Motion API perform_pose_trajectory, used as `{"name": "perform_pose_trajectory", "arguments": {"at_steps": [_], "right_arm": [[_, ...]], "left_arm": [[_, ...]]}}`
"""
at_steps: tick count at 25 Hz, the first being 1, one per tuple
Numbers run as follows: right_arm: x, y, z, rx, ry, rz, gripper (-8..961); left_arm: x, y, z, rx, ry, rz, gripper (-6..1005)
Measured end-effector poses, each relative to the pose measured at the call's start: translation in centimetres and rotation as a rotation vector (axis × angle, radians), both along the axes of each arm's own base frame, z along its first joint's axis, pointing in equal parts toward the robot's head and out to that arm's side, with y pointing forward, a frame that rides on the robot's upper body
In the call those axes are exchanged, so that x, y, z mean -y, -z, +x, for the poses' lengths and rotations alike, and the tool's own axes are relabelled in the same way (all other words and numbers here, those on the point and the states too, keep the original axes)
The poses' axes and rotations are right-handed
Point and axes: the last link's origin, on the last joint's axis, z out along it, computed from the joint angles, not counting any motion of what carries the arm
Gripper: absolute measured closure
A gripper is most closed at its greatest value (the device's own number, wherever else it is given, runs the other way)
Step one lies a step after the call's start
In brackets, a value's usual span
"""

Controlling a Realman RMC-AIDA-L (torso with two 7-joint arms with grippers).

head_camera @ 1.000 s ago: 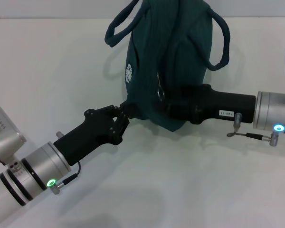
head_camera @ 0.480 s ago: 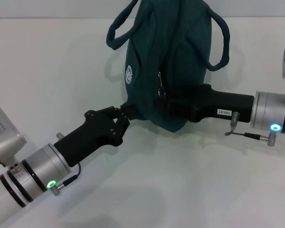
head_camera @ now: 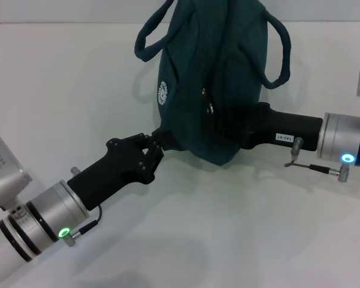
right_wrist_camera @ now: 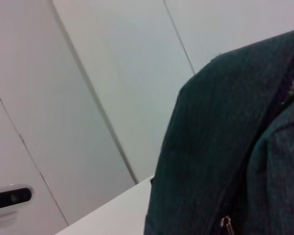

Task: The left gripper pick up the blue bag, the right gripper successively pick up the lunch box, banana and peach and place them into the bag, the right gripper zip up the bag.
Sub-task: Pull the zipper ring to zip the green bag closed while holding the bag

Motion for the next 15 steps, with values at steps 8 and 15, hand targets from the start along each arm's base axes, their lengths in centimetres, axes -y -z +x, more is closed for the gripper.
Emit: {"name": "perform_pose_trajectory", "arguments": {"at_steps": [8,15], "right_arm": [[0.01,-0.08,0.23,-0.002,0.010,0.007,759],[-0.30,-0.37,0.43,-0.020,0.042,0.033,914]], "left_arm": [[-0.08,-0.12,-0.06,0.000,-0.002,0.005,941],[-0.11,-0.15,-0.06,0.000,-0.002,0.006,940]]}}
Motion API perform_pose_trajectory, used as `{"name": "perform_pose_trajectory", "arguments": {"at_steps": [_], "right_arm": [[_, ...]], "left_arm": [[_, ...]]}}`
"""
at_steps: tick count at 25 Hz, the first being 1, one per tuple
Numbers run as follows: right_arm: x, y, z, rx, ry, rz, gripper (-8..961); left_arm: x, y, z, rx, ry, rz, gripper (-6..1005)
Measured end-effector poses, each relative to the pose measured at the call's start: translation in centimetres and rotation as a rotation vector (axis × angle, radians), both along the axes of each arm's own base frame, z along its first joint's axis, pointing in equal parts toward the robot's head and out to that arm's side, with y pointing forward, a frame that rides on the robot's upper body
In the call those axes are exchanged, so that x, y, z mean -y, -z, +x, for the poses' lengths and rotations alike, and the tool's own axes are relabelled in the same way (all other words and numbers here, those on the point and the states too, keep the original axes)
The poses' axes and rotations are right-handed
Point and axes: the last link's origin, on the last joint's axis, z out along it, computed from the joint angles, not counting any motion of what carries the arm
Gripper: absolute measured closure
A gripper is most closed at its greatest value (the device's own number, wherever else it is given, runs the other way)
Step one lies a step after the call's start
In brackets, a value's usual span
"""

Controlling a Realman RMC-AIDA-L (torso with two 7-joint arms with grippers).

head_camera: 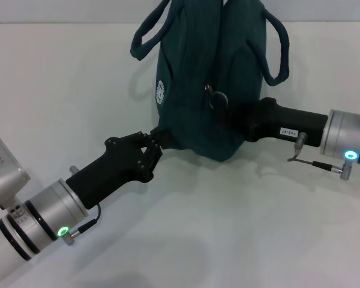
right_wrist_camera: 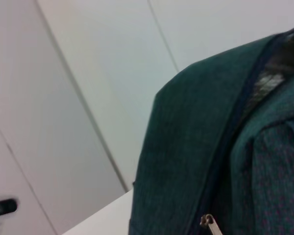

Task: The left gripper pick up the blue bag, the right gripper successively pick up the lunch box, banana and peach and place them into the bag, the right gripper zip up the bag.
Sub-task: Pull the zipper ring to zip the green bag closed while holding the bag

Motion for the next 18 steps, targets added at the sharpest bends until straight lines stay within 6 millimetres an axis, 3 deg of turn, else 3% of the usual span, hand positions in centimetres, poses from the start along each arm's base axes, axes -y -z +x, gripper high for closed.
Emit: {"name": "perform_pose_trajectory", "arguments": {"at_steps": [2,18], "right_arm": [[-0.1,-0.1,-0.1,-0.004,-0.001,0.004,937],[0.0,0.1,-1.0,-0.009,-0.042,-0.015,814]], "left_arm": [[0.0,0.0,0.0,0.000,0.000,-0.001,940],[0.4,0.3,0.0,-0.003,0.003,-0.014,939]]}}
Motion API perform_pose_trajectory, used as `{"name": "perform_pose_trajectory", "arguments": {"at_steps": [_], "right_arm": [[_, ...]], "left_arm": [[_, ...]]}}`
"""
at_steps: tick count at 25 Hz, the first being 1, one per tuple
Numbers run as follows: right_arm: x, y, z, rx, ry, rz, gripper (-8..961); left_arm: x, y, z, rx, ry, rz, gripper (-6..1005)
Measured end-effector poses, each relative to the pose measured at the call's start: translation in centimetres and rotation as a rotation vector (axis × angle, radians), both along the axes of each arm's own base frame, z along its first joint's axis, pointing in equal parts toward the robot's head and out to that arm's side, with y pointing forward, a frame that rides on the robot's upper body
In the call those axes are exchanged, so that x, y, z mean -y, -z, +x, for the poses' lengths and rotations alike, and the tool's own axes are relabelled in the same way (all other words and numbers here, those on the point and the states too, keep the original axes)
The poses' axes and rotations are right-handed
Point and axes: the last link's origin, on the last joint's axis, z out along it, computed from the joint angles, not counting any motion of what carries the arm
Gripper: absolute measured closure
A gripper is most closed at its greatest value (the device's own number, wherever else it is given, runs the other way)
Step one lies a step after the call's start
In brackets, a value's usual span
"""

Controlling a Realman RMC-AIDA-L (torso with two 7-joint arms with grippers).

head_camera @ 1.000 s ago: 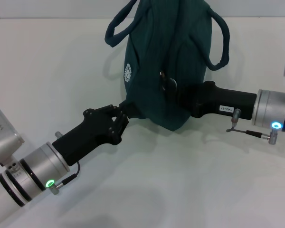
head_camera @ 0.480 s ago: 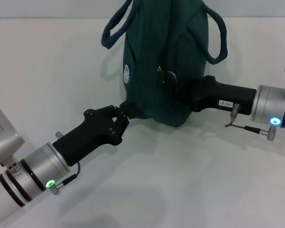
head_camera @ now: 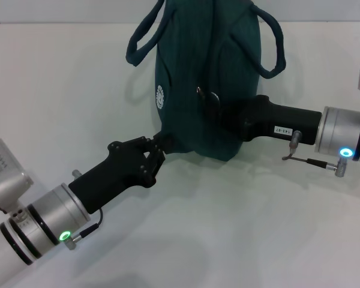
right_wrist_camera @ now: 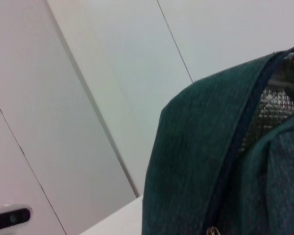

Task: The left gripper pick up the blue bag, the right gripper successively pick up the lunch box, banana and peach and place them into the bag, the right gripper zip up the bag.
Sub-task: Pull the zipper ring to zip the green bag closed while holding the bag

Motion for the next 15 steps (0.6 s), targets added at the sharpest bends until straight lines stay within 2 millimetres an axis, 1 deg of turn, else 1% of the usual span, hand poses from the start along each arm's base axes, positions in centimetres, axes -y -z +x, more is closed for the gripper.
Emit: {"name": "perform_pose_trajectory", "arguments": {"at_steps": [9,15], "right_arm": [[0.12,-0.25,-0.43,-0.024,-0.014,-0.001,816],[0.38,-0.42,-0.15,-0.040,-0.004,0.004,817]], "left_arm": [[0.57,-0.06,-0.29,0.007,-0.007,0.001,938],[0.66,-0.04,-0.34,0.008,-0.009,0.001,938]]}}
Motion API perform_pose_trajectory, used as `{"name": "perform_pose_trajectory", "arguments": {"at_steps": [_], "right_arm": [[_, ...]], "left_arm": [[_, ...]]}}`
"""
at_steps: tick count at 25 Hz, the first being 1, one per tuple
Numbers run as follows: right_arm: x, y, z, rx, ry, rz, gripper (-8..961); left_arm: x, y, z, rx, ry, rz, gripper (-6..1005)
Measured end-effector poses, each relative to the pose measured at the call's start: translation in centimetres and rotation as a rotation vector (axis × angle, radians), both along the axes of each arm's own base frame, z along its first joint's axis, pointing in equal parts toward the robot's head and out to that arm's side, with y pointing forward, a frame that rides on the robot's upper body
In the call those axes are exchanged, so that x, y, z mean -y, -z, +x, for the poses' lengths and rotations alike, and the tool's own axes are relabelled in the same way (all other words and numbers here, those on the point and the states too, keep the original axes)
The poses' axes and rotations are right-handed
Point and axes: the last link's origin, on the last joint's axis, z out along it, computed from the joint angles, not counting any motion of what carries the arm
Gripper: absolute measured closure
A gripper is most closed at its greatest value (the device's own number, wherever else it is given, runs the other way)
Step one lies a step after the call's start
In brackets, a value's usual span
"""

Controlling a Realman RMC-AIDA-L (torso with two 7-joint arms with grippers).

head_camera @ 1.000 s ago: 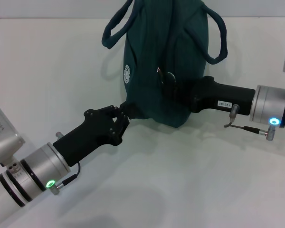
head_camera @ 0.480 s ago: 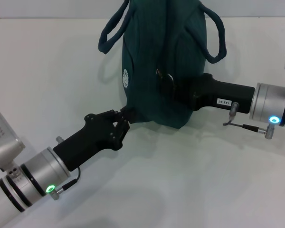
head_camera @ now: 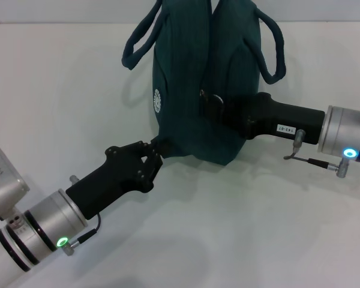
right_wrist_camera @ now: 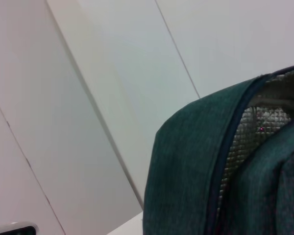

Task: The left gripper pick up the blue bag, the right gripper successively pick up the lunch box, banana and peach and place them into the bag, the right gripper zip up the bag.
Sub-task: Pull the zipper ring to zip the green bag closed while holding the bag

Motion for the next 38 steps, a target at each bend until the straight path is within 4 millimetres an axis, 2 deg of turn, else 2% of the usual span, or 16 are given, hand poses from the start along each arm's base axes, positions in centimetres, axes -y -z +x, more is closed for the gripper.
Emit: {"name": "perform_pose_trajectory", "arguments": {"at_steps": [18,23,29,38], "right_arm": [[-0.6,0.1,-0.3,0.006,0.013,0.019,820],[-0.5,0.2,-0.1,0.013,0.013,0.014,857],[-0.1,0.2,0.4,0.008,0.026,0.010,945],[0.8,-0.9,1.1,-0.046,0.023,0.023,945]], "left_arm": [[0.0,0.0,0.0,-0.002,0.001,0.003,937],[-0.1,0.0,0.0,-0.002,0.002,0.003,936],[-0.1,-0.1,0.0,-0.004,0.003,0.004,936],[0.0,-0.1,-0.1,-0.003,0.000,0.003,935]]}}
